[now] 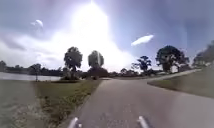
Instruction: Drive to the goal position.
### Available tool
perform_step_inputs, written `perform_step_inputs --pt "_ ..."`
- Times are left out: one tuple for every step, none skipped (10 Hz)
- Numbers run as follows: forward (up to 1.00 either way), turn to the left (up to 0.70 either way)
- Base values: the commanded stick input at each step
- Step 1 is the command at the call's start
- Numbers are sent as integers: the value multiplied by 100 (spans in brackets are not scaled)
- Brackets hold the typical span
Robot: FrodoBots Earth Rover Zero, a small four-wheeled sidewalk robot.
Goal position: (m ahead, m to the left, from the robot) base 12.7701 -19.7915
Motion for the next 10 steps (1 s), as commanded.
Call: perform_step_inputs --pt "70 0" --pt "70 0" --pt "70 0" --pt "70 0" --pt "70 0" --pt "70 0" --pt "70 0" --pt "70 0" --pt "70 0" --pt "70 0"
